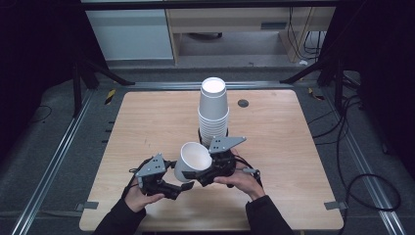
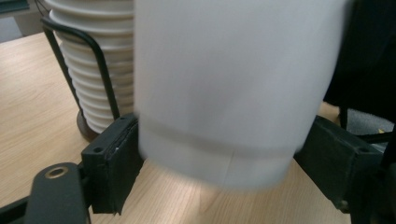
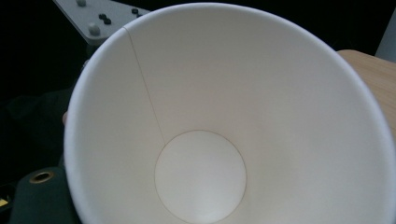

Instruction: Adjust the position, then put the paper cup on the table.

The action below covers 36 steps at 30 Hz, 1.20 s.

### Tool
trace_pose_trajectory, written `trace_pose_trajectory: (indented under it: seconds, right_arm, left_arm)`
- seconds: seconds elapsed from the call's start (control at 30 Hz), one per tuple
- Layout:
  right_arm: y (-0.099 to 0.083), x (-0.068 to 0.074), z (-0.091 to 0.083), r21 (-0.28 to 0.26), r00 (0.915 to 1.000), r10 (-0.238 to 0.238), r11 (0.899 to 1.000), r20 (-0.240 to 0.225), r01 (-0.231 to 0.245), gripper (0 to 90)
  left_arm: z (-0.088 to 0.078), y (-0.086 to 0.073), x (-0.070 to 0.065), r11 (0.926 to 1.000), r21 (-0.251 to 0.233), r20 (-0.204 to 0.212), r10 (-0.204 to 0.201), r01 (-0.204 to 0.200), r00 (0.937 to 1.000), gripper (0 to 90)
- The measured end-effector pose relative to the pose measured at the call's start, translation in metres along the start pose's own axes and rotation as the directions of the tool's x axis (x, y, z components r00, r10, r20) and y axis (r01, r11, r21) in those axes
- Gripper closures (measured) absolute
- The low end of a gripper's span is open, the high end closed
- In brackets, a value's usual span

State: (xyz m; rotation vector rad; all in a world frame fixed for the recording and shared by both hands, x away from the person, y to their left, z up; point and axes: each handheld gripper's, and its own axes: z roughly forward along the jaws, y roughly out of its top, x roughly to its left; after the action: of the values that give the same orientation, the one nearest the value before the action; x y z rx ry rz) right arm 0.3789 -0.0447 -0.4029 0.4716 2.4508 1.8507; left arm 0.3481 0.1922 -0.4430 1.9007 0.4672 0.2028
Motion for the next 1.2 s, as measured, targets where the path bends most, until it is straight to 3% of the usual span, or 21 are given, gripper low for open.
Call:
trace_pose_trajectory:
  seconds: [0.2,0.43,0.53,0.67,0.93,1.2]
  right_arm:
    - [0.004,-0.001,-0.016,-0.015,0.9992,-0.014,1.000,0.036,0.015,14.0]
    - [0.003,-0.004,-0.034,-0.012,0.9945,-0.025,1.000,0.102,0.026,13.9]
    - [0.002,-0.005,-0.045,-0.009,0.9898,-0.029,0.999,0.140,0.031,13.8]
    - [0.000,-0.007,-0.056,-0.019,0.9851,-0.024,0.999,0.170,0.028,13.8]
    - [-0.008,-0.011,-0.082,-0.036,0.9663,-0.011,0.999,0.257,0.021,13.8]
    - [-0.017,-0.020,-0.114,-0.041,0.9288,0.006,0.999,0.371,0.010,13.8]
  left_arm:
    - [-0.004,-0.007,0.008,0.9987,0.037,-0.005,-0.036,0.036,0.9993,17.5]
    - [-0.012,-0.009,0.018,0.9968,0.046,-0.057,-0.062,0.064,0.9965,17.7]
    - [-0.019,-0.012,0.027,0.9936,0.036,-0.090,-0.103,0.107,0.9906,19.4]
    - [-0.024,-0.015,0.033,0.9912,0.035,-0.118,-0.122,0.127,0.9855,20.1]
    - [-0.034,-0.019,0.044,0.9856,0.020,-0.181,-0.162,0.168,0.9700,21.7]
    - [-0.038,-0.023,0.050,0.9777,0.021,-0.225,-0.199,0.209,0.9539,21.6]
